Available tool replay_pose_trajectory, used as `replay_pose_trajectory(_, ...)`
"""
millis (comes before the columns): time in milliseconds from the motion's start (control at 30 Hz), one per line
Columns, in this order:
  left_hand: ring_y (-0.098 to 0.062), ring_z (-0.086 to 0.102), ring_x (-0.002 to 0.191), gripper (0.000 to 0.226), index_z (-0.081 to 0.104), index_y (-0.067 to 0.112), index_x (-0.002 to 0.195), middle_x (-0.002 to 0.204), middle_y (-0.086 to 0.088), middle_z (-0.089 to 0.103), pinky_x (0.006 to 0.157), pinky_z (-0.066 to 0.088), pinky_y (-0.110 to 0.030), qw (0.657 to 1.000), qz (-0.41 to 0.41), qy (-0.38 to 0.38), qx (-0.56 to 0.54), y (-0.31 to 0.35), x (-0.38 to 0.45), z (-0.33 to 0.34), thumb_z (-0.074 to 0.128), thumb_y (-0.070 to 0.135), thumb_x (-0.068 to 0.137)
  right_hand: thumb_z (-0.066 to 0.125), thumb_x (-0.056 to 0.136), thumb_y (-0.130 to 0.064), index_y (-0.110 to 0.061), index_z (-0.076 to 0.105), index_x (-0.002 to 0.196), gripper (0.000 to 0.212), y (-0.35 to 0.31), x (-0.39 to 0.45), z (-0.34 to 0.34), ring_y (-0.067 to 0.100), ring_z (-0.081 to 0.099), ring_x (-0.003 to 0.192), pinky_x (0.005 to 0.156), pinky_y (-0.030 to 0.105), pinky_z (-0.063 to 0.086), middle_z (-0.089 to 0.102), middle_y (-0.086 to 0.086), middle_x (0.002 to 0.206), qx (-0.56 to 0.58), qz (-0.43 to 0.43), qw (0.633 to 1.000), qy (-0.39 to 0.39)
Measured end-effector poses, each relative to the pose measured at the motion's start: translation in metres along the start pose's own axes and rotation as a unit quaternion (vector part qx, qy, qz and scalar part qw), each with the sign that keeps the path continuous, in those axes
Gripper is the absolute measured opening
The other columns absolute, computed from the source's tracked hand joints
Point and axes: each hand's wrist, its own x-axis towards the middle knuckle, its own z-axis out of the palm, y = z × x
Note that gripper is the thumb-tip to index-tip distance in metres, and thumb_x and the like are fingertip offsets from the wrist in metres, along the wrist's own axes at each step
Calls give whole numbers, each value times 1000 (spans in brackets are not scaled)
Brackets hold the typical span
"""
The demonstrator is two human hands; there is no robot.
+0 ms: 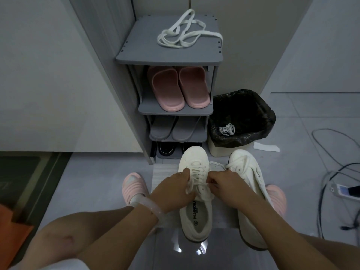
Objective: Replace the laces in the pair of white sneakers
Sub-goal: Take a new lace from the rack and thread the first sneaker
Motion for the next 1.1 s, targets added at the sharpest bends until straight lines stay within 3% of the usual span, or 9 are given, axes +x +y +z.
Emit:
replay_pose_trajectory(200, -24, 58, 76, 25, 39, 13, 91, 87, -10, 61, 61, 42, -30, 997, -52, 5, -62, -4, 3, 0, 59, 21, 79, 43, 92, -18, -17, 58, 95, 15, -1, -1, -2, 19, 58, 88, 70, 28, 40, 64, 3, 96, -23, 18, 999, 19)
replay_pose_trajectory(433, -17, 56, 65, 24, 40, 18, 92, 86, -9, 64, 62, 48, -29, 991, -72, -17, -114, -11, 3, -1, 60, 18, 78, 40, 92, -19, -26, 41, 82, 12, 1, -2, -5, 18, 59, 87, 68, 25, 31, 61, -3, 96, -83, 62, 992, 71)
replay_pose_trajectory(600, -6, 50, 51, 17, 41, 20, 82, 67, 6, 55, 49, 40, -13, 993, -35, -11, -116, -11, 1, -2, 56, 13, 80, 40, 92, -20, -26, 44, 83, 11, 6, -4, -6, 18, 60, 88, 69, 26, 31, 63, -4, 95, -89, 99, 987, 87)
replay_pose_trajectory(800, -18, 53, 62, 18, 41, 18, 88, 81, -13, 65, 61, 45, -27, 996, -31, 0, -86, -7, -1, -4, 59, 22, 83, 39, 93, -18, -24, 43, 87, 10, -1, -4, -6, 17, 60, 90, 73, 27, 29, 63, -4, 99, -127, 85, 986, 64)
replay_pose_trajectory(933, -24, 56, 71, 18, 44, 14, 90, 76, -7, 57, 66, 45, -31, 999, -16, 31, -7, 0, -2, -2, 52, 31, 90, 41, 93, -22, -25, 48, 118, 26, -3, -2, -2, 19, 50, 109, 89, 30, 32, 53, -4, 119, -121, 105, 983, 94)
replay_pose_trajectory(1000, -28, 58, 79, 21, 45, 12, 90, 83, -11, 61, 67, 45, -32, 999, -27, 34, 13, 2, 1, -2, 51, 31, 90, 46, 91, -31, -25, 43, 125, 34, -8, -2, 2, 19, 43, 114, 94, 31, 32, 45, -2, 124, -71, 98, 986, 113)
replay_pose_trajectory(1100, -28, 59, 84, 24, 43, 13, 89, 92, -13, 63, 68, 45, -32, 999, -39, 35, 15, 5, 2, -3, 52, 35, 88, 53, 87, -42, -20, 43, 117, 39, -20, -4, 16, 19, 45, 106, 86, 31, 41, 46, 1, 115, 37, 80, 994, 60)
